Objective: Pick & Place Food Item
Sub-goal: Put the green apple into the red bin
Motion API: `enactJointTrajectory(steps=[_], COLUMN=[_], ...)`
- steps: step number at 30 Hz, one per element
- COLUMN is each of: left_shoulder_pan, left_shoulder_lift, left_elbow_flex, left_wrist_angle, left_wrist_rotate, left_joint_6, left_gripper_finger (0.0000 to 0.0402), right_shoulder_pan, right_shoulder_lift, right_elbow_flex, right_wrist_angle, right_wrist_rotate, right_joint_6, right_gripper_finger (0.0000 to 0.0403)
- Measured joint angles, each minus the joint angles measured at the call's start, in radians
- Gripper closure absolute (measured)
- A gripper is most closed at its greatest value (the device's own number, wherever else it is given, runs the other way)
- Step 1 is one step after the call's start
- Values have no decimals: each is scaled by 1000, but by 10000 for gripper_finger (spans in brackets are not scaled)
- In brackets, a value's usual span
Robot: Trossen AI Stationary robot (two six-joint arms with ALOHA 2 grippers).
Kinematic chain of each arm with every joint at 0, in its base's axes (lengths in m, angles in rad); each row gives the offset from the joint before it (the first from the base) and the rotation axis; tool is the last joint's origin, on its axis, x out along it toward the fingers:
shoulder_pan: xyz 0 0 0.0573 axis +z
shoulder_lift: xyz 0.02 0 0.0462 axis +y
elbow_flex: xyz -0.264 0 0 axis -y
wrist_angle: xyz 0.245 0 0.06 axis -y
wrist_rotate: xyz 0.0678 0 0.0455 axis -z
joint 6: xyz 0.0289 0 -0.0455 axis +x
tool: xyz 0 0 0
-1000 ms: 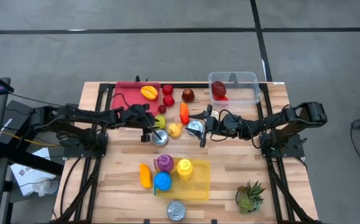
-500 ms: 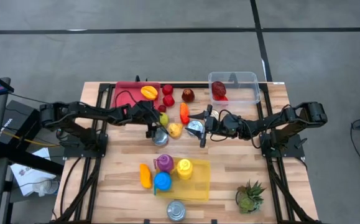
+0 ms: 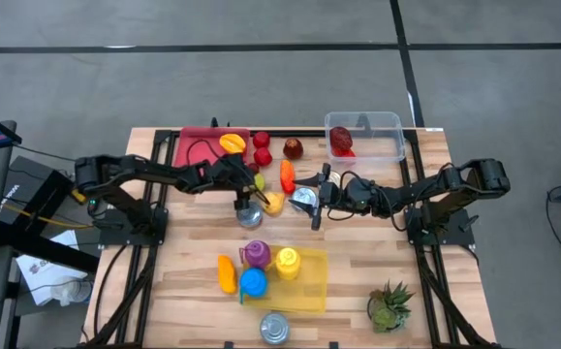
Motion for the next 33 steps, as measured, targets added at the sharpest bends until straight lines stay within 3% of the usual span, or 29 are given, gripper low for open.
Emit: enactJointTrajectory(steps=[6, 14, 24, 33], left_shoulder_pan=[3, -5, -57, -58], left_shoulder_lift=[-10, -31, -204, -326], left_elbow_flex=[0, -3, -7, -5], left_wrist_angle=[-24, -11, -39, -39], left_wrist_rotate=[18, -2, -84, -80], left_joint_6=[-1, -53, -59, -61], left_gripper_finger=[156, 233, 280, 382], right_shoulder_pan=[-1, -1, -1, 0], right_shoulder_lift=[0, 0, 0, 0], right_elbow_flex=[0, 0, 0, 0], right_wrist_angle=[1, 1, 1, 1], right_wrist_rotate=[0, 0, 0, -3], right_joint_6=[3, 3, 8, 10], right_gripper_finger=[154, 154, 154, 154])
